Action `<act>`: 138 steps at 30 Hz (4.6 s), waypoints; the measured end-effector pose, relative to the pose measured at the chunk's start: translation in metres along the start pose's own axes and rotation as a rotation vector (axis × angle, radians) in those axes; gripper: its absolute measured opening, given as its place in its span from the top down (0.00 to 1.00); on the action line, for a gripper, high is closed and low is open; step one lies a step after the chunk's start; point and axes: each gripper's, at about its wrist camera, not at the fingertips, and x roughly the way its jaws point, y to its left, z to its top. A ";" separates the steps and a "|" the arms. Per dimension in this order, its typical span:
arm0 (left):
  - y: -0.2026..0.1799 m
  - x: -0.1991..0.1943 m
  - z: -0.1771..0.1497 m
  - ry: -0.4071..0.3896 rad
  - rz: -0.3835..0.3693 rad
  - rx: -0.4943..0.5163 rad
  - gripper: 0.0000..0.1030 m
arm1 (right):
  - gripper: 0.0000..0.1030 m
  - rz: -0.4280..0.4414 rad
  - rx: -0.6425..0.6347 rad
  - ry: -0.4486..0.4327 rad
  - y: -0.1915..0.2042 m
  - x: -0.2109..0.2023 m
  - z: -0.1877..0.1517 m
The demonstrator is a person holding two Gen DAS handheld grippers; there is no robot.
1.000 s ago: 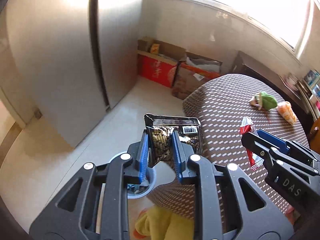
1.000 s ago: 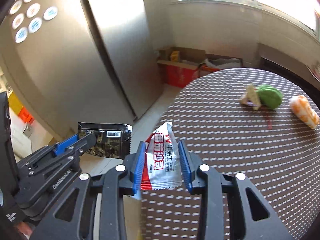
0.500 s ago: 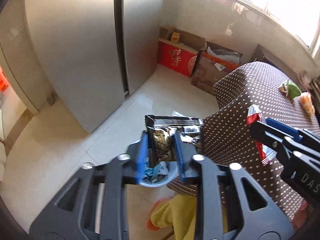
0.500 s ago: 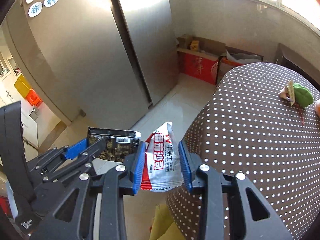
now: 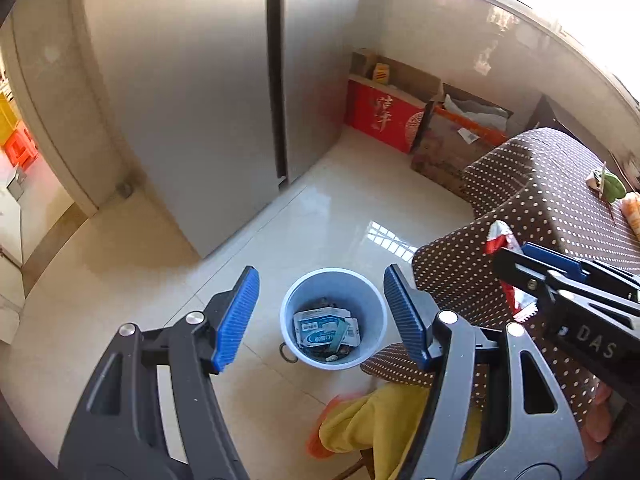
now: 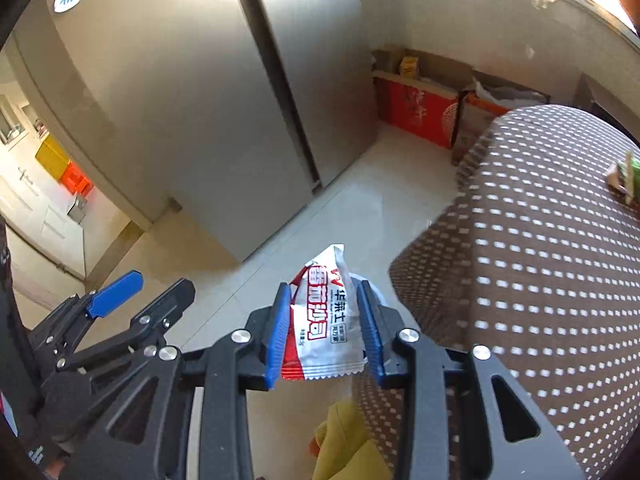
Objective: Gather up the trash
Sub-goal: 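Carry the black bag and red-white wrapper over the bucket and open both grippers, then grasp the green plush leaf toy with the left gripper while the right gripper grasps the orange-white bread bag, then carry the leaf toy and bread bag over the bucket and open both grippers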
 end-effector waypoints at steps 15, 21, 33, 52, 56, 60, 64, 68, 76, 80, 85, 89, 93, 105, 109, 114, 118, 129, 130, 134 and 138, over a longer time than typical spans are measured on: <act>0.026 0.003 -0.025 0.047 0.025 -0.045 0.38 | 0.25 -0.042 -0.026 0.027 0.009 0.016 -0.004; 0.012 -0.001 -0.030 0.050 0.021 -0.024 0.38 | 0.25 -0.023 -0.021 0.013 0.002 0.002 -0.005; -0.059 -0.022 -0.010 0.004 -0.042 0.062 0.37 | 0.22 -0.056 0.065 -0.061 -0.066 -0.053 -0.011; -0.277 -0.016 0.025 -0.028 -0.236 0.394 0.14 | 0.19 -0.243 0.348 -0.122 -0.274 -0.128 -0.045; -0.329 -0.007 0.034 -0.040 -0.299 0.478 0.13 | 0.18 -0.288 0.390 -0.149 -0.317 -0.144 -0.045; -0.378 0.010 0.045 -0.031 -0.330 0.572 0.13 | 0.17 -0.328 0.432 -0.159 -0.358 -0.156 -0.041; -0.418 0.029 0.060 -0.035 -0.380 0.650 0.13 | 0.15 -0.381 0.419 -0.163 -0.387 -0.166 -0.032; -0.441 0.057 0.080 -0.020 -0.371 0.650 0.13 | 0.12 -0.440 0.339 -0.128 -0.401 -0.160 -0.014; -0.451 0.101 0.096 0.017 -0.401 0.587 0.29 | 0.12 -0.486 0.230 -0.026 -0.424 -0.110 0.016; -0.444 0.093 0.095 -0.003 -0.411 0.563 0.77 | 0.59 -0.459 0.258 -0.102 -0.427 -0.103 0.021; -0.433 0.085 0.090 -0.025 -0.407 0.550 0.80 | 0.69 -0.406 0.323 -0.153 -0.427 -0.110 0.020; -0.420 0.076 0.092 -0.033 -0.413 0.516 0.80 | 0.69 -0.376 0.347 -0.194 -0.417 -0.121 0.016; -0.410 0.062 0.090 -0.067 -0.412 0.489 0.80 | 0.69 -0.350 0.344 -0.228 -0.402 -0.135 0.011; -0.345 0.017 0.080 -0.119 -0.408 0.408 0.80 | 0.69 -0.281 0.328 -0.266 -0.330 -0.155 -0.004; -0.316 0.006 0.076 -0.130 -0.385 0.379 0.80 | 0.69 -0.251 0.309 -0.270 -0.301 -0.155 -0.007; -0.273 -0.007 0.069 -0.135 -0.359 0.341 0.80 | 0.69 -0.210 0.276 -0.272 -0.264 -0.151 -0.006; -0.233 -0.016 0.064 -0.149 -0.328 0.300 0.80 | 0.69 -0.169 0.242 -0.274 -0.227 -0.147 -0.007; -0.129 -0.034 0.040 -0.157 -0.223 0.191 0.80 | 0.68 -0.052 0.128 -0.246 -0.124 -0.121 -0.009; -0.120 -0.036 0.037 -0.155 -0.207 0.179 0.80 | 0.68 -0.038 0.111 -0.240 -0.111 -0.120 -0.010; -0.088 -0.037 0.028 -0.152 -0.161 0.121 0.80 | 0.68 0.003 0.071 -0.214 -0.078 -0.106 -0.009; -0.057 -0.026 0.020 -0.116 -0.129 0.065 0.80 | 0.68 0.030 0.039 -0.197 -0.054 -0.094 -0.006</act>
